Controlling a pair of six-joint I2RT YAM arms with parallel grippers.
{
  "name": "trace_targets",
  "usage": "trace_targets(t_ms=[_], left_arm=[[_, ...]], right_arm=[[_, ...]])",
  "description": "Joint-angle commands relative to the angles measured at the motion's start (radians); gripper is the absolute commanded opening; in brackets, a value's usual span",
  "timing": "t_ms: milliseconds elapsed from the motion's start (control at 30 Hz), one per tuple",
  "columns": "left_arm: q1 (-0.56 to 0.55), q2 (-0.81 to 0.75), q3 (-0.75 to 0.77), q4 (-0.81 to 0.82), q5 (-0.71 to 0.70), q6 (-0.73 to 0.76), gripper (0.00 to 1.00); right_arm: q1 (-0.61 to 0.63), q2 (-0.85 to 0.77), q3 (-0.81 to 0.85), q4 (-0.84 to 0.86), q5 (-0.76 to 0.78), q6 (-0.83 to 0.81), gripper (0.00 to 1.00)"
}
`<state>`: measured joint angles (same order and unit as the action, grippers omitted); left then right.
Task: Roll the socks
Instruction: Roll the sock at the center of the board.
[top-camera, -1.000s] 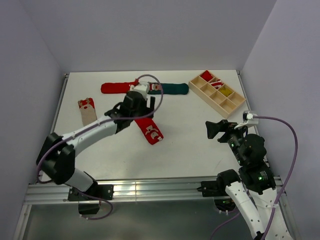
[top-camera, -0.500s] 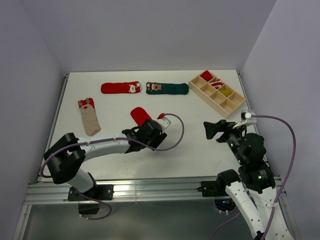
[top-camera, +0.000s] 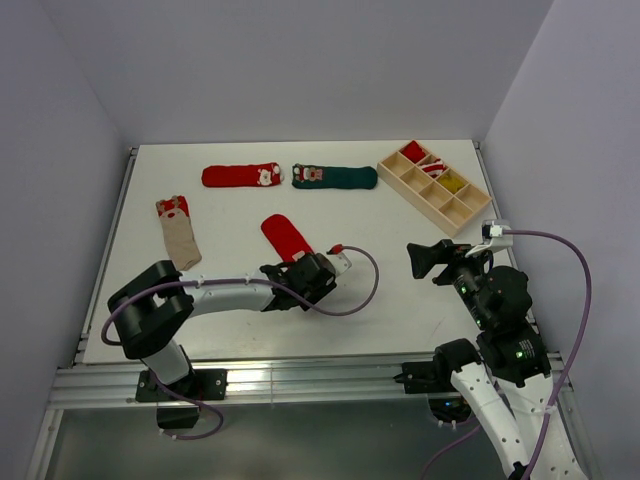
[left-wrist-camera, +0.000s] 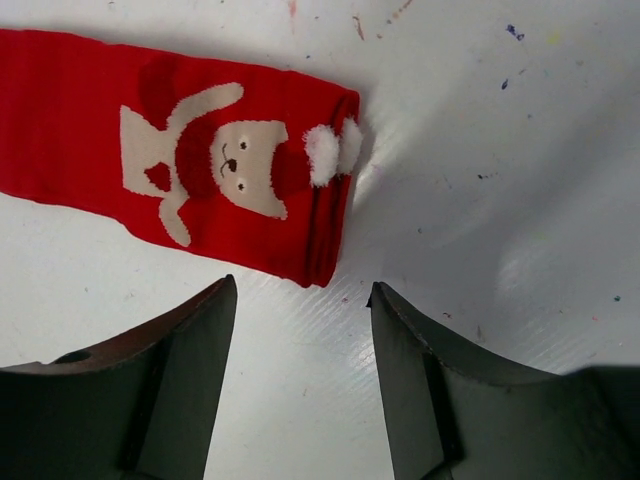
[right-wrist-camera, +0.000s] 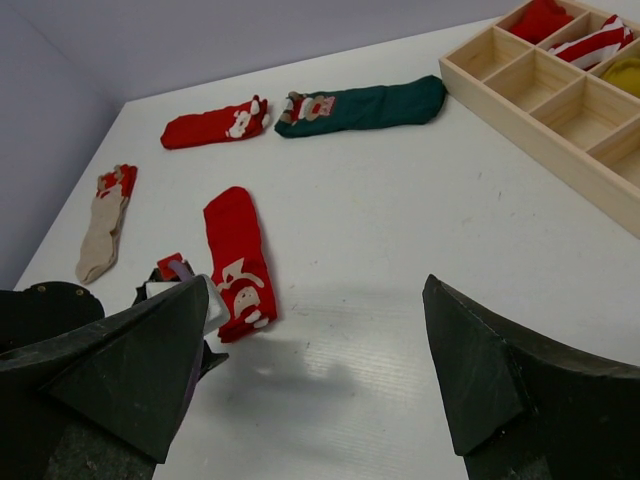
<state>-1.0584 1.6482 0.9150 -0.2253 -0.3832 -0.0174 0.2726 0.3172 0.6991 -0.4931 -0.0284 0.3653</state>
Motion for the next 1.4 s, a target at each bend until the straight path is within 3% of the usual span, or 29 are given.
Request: trace_targets(t_ms=[0, 600, 1200, 1367], left_arm=[[-0.018, 0.015, 0.044, 0.000, -0.013, 0.050, 0.61], [-0.026, 0.108, 0.056, 0.044, -0.059, 0.094, 0.56], [-0.028, 0.130, 0.062, -0.019, -0.037, 0.074, 0.53], [-0.026, 0.144, 0.062, -0.026, -0.036, 0.066, 0.49]], right_arm=[[0.010, 0.003, -0.007, 0.036, -0.001, -0.017, 0.95], [0.010, 0.000, -0.010, 0.037, -0.002, -0.019, 0.94], [0.010, 0.000, -0.010, 0.036, -0.002, -0.020, 0.93], [0.010, -0.003, -0.012, 0.039, -0.004, -0.023, 0.93]])
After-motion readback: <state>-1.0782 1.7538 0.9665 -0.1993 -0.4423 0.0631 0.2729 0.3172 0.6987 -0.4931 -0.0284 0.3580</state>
